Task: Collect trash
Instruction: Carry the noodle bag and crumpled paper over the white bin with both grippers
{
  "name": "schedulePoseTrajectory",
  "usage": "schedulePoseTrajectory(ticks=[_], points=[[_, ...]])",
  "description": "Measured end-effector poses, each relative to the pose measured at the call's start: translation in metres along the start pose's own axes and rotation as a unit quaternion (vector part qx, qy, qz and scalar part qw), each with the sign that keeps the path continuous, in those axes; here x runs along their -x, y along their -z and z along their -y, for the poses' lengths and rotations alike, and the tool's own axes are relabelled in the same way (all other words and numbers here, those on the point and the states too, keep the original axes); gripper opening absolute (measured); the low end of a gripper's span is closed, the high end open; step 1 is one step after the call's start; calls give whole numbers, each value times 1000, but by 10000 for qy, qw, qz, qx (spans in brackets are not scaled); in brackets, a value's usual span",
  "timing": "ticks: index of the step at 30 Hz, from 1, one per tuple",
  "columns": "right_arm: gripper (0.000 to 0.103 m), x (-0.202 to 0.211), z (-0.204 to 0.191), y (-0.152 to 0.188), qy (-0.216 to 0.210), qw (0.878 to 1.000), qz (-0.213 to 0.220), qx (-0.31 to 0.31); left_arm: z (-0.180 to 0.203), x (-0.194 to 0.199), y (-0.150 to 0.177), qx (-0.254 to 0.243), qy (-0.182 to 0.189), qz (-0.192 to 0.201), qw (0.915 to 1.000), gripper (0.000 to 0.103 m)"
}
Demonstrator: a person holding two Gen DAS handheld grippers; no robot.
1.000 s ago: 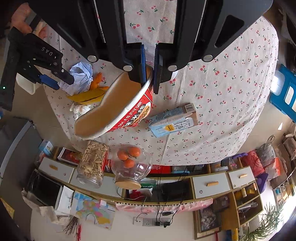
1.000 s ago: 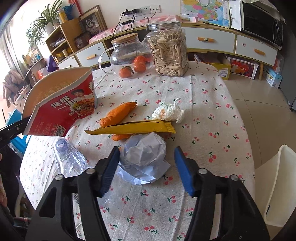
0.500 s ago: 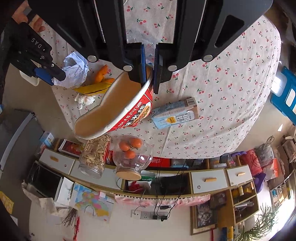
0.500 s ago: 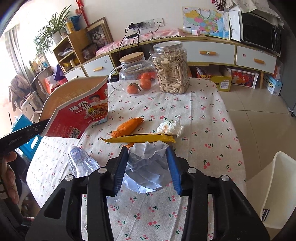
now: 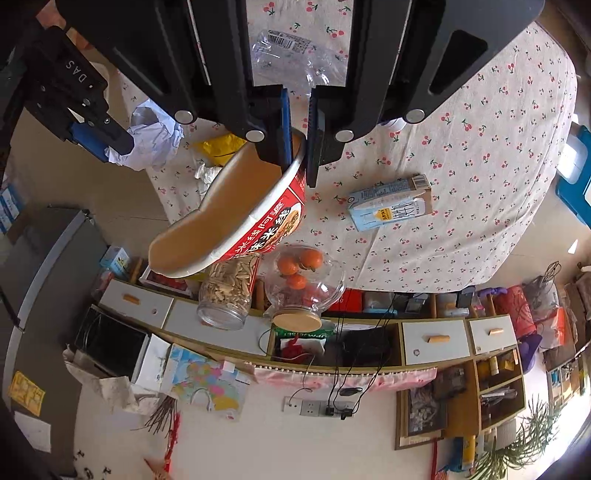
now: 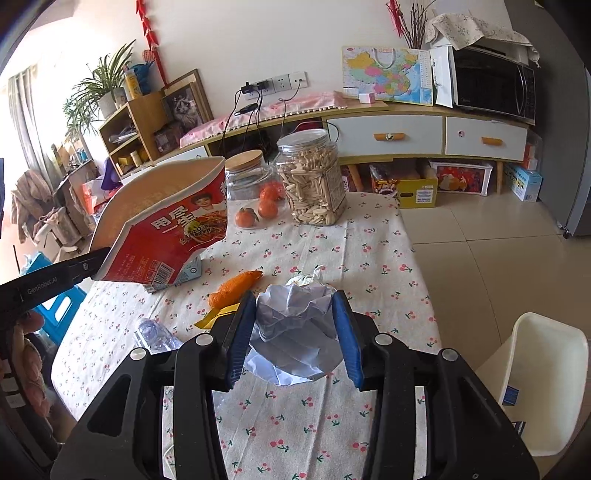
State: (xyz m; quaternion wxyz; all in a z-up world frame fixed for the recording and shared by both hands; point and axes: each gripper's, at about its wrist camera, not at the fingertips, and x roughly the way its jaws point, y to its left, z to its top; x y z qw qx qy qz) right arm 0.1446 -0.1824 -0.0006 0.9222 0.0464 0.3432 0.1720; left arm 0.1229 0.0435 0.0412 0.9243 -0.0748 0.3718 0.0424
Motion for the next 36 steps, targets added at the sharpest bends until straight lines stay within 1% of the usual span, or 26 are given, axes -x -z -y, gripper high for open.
schedulePoseTrajectory(ticks=[5, 9, 17, 22, 27, 31, 34, 35, 36], points=[[40, 18, 22, -1, 289, 9992, 273, -23, 28, 2, -2, -91, 162, 94, 9998, 7], [41, 32, 45, 1, 508, 9979, 393, -118, 51, 2, -2, -167, 312, 137, 9993, 7], [41, 65, 97, 8, 1055, 9919, 611, -354, 104, -3, 2, -424, 623, 84, 9971, 7], [41, 84, 135, 13, 1595, 9833, 698, -525, 142, -8, 11, -685, 787, 0, 9945, 7], [41, 103, 180, 20, 1948, 9733, 704, -987, 177, -11, 21, -876, 965, -74, 9914, 7], [42, 117, 205, 25, 2167, 9649, 737, -1284, 206, -14, 28, -970, 1150, -162, 9885, 7], [53, 125, 222, 30, 2368, 9560, 734, -1567, 228, -15, 34, -1059, 1284, -229, 9858, 7], [65, 130, 227, 33, 2459, 9518, 775, -1663, 236, -16, 36, -1096, 1326, -249, 9848, 7], [73, 135, 232, 36, 2573, 9467, 849, -1743, 243, -15, 39, -1134, 1368, -265, 9837, 7]])
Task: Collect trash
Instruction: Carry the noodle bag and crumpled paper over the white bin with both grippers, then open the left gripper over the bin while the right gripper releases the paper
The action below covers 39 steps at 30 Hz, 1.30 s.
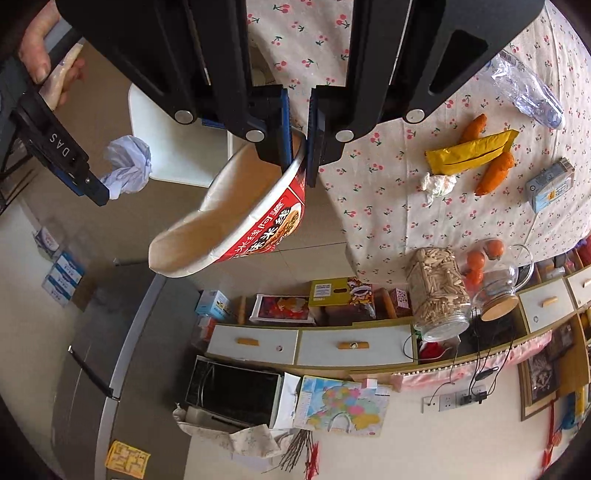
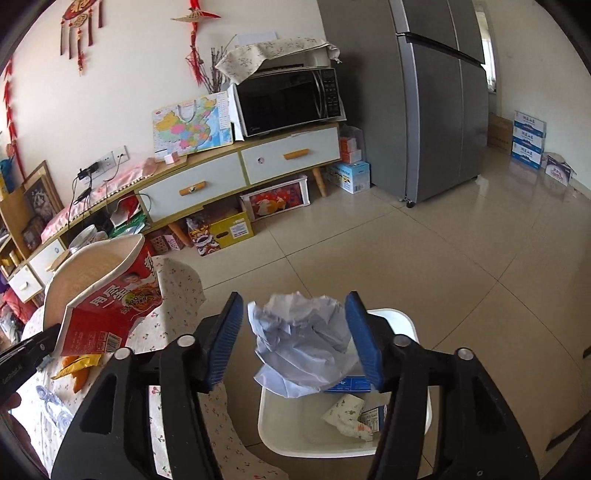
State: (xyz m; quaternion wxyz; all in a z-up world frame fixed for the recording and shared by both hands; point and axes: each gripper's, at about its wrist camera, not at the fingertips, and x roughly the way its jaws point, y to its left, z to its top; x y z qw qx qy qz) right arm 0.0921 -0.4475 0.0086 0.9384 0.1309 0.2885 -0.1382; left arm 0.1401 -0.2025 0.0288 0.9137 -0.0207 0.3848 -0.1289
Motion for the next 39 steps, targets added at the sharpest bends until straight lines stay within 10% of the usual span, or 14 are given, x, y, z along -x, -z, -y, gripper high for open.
schedulePoseTrajectory(ticks=[17, 22, 30, 39], points=[[90, 32, 82, -12, 917, 9901, 739, -762, 97, -46, 22, -373, 718, -440, 9957, 9], [94, 36, 88, -12, 1077, 9887, 810, -660, 105, -61, 31, -226, 933, -655, 9932, 61], [96, 29, 62, -8, 953, 9935, 548, -289, 97, -50, 33, -395, 335, -458, 9976, 62], [96, 25, 3, 1, 936, 9926, 546, 555, 52, -26, 24, -124, -592, -82, 9981, 86]])
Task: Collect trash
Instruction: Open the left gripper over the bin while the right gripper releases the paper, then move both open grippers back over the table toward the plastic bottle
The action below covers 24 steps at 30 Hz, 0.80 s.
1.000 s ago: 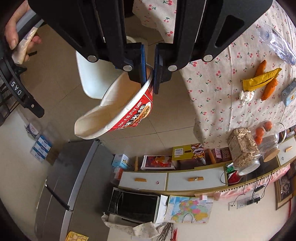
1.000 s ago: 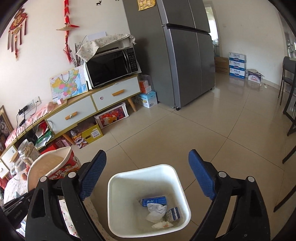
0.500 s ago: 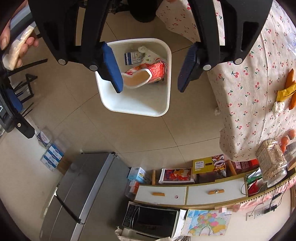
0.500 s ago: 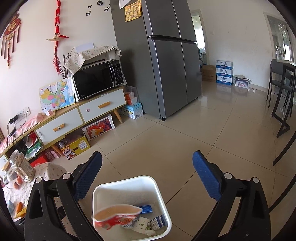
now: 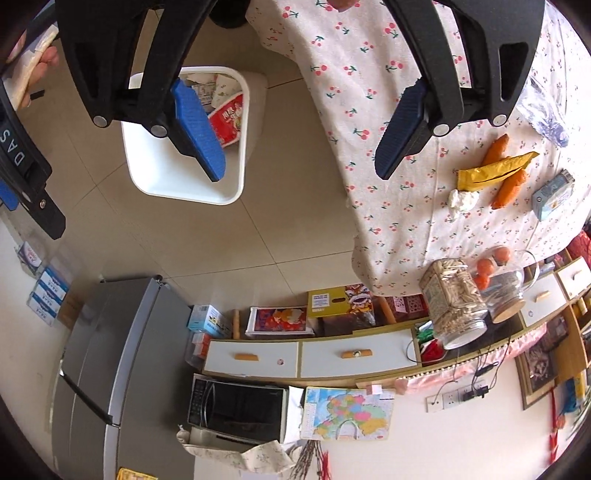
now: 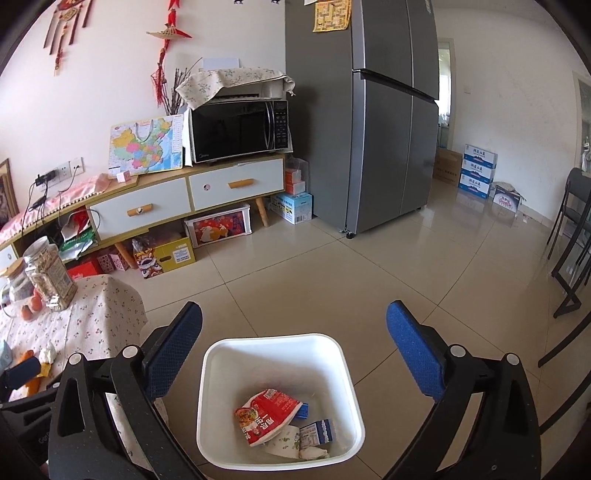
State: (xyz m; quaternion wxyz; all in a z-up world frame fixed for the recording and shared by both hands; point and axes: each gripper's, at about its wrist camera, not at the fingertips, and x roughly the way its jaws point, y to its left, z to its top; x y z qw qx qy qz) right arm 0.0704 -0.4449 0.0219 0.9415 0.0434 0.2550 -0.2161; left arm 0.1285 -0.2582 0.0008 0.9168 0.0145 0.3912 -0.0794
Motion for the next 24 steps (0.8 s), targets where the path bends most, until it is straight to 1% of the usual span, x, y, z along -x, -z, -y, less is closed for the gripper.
schedulePoseTrajectory(ticks=[2, 9, 12, 18, 24], points=[[96, 3, -14, 2, -68, 9998, -5, 165, -12, 3, -1, 90, -163, 42, 9998, 89], [96, 5, -64, 5, -421, 9976, -138, 527, -59, 3, 5, 374, -607, -50, 9974, 90], [96, 7, -86, 8, -586, 9957, -196, 684, -83, 2, 9, 561, -730, -129, 9957, 90], [96, 13, -135, 20, -842, 9903, -238, 1081, -126, 9, 14, 844, -974, -152, 9915, 90], [96, 18, -177, 28, -1101, 9850, -275, 1300, -168, 17, 24, 1091, -1259, -212, 9858, 90]])
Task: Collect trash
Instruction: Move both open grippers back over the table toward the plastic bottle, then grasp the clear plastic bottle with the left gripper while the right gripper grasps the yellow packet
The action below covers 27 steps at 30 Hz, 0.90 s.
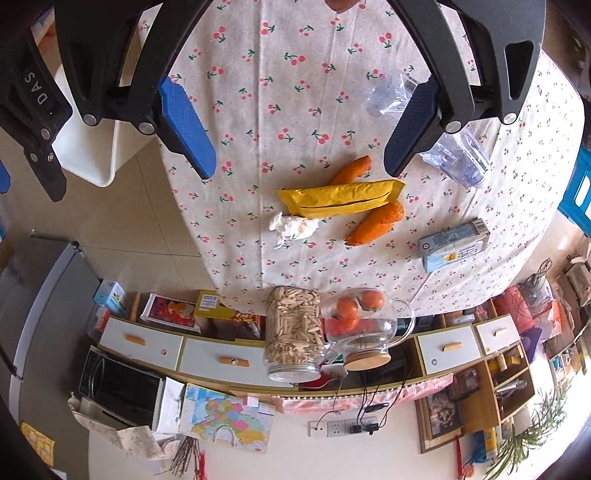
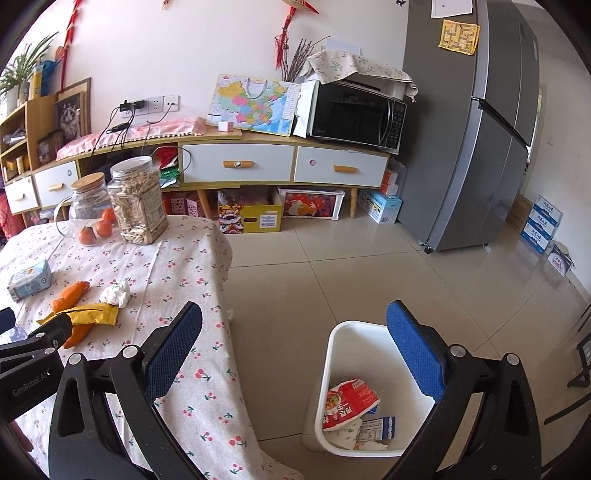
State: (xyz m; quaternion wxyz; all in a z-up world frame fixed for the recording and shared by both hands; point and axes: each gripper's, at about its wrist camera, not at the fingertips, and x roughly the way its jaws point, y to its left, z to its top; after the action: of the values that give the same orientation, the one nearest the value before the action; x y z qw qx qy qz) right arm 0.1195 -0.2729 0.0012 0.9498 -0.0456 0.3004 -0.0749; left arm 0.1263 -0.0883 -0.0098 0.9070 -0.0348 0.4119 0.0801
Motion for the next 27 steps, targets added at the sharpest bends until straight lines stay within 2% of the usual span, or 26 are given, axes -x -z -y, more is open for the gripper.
schedulePoseTrajectory(ticks=[7, 10, 13, 19, 24, 27], points=[[96, -3, -51, 0, -357, 9990, -74, 256, -63, -12, 5, 511, -515, -222, 9971, 90], [96, -4, -71, 0, -505, 9981, -107, 328, -97, -20, 8, 940, -763, -385, 9919, 90], [96, -4, -90, 0, -627, 9971, -109, 424, -131, -34, 13, 1454, -890, -666, 9831, 90], [96, -10, -120, 3, -798, 9946, -189, 638, -176, -62, 29, 2292, -788, -1233, 9623, 90], [96, -22, -130, 4, -939, 9926, -362, 675, -184, -77, 34, 2541, -495, -1411, 9555, 90], [96, -37, -127, 5, -1232, 9890, -744, 333, -185, -85, 33, 2665, -312, -1462, 9522, 89]])
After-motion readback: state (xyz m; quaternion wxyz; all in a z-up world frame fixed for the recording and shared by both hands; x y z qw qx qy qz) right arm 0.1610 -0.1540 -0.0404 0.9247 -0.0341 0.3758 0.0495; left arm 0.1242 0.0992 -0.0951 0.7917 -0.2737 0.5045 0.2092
